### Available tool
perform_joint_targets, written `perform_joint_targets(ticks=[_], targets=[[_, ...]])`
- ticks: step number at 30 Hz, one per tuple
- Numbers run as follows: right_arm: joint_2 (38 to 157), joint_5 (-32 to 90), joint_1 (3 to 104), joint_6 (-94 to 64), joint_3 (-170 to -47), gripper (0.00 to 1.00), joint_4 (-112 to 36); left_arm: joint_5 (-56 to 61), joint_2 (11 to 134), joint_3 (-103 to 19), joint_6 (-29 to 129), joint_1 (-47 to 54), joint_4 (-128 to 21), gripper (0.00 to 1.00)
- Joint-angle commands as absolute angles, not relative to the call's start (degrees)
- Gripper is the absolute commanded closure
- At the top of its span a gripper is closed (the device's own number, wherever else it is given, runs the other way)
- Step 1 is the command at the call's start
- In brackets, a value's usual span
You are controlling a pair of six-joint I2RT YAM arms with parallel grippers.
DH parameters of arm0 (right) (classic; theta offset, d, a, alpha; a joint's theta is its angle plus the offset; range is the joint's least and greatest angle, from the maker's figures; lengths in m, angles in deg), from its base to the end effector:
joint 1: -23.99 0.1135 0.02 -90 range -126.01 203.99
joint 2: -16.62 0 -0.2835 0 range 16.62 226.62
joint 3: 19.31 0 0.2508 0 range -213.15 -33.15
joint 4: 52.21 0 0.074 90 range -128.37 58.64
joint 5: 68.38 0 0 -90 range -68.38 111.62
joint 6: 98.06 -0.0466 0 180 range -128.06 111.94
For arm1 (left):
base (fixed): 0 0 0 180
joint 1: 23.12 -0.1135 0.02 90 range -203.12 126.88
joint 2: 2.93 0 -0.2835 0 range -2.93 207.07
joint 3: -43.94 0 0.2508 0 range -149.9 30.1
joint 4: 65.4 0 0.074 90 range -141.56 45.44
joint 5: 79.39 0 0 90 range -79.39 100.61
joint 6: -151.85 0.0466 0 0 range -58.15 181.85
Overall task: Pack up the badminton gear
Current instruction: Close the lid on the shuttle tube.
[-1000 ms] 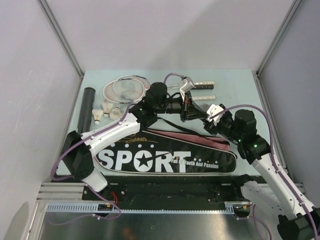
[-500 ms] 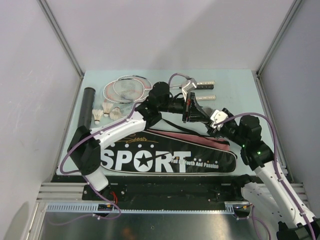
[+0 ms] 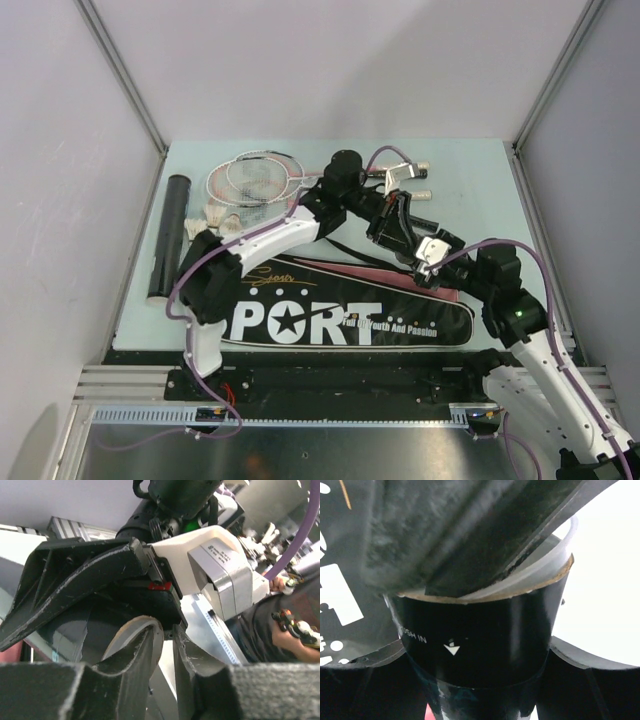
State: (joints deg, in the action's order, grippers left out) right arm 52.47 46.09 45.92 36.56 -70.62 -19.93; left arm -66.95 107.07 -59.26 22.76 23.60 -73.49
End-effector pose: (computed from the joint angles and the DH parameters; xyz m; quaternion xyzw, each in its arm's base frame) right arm 0.1258 0.0714 0.3127 -0.5361 0.5867 0.0522 0.6046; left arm 0.2754 -0.3588 0.3521 0.4831 0.5140 -0.7002 0.1102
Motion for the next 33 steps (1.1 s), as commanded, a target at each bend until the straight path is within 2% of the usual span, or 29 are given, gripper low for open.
perform_joint_targets(ticks=[1, 4, 9, 12, 14, 19, 28, 31, 33], targets=[[50.4, 59.7, 50.5, 29.6, -73.1, 0.86, -35.4, -61.8, 119.1, -64.3, 23.1, 26.4, -69.0, 0.64], [49.3, 59.4, 52.5, 29.3, -73.2, 0.87, -35.6, -65.4, 121.8, -68.9, 23.4, 26.8, -69.0, 0.53], [47.1, 58.3, 54.3, 27.4, -72.6, 0.87, -37.2, -65.8, 120.6, -69.4, 26.2, 27.2, -69.0, 0.41], [46.4, 58.7, 54.4, 26.8, -71.3, 0.87, -40.6, -65.8, 119.7, -69.7, 26.2, 27.2, -69.1, 0.38], [46.7, 56.8, 54.8, 28.1, -71.3, 0.87, -38.7, -65.9, 119.2, -69.7, 23.6, 26.7, -69.1, 0.38], [45.6, 47.5, 54.8, 33.5, -71.4, 0.88, -25.9, -58.6, 106.2, -58.5, 23.9, 25.0, -69.1, 0.37], [46.4, 44.7, 54.5, 32.9, -70.9, 0.88, -23.9, -53.1, 93.1, -53.1, 24.8, 23.7, -68.1, 0.35], [47.5, 43.7, 54.1, 32.3, -70.9, 0.88, -24.3, -50.0, 88.2, -51.2, 27.5, 22.4, -64.9, 0.42], [48.2, 43.1, 53.6, 31.2, -70.9, 0.88, -24.7, -44.8, 83.8, -51.5, 33.7, 22.0, -60.1, 0.52]])
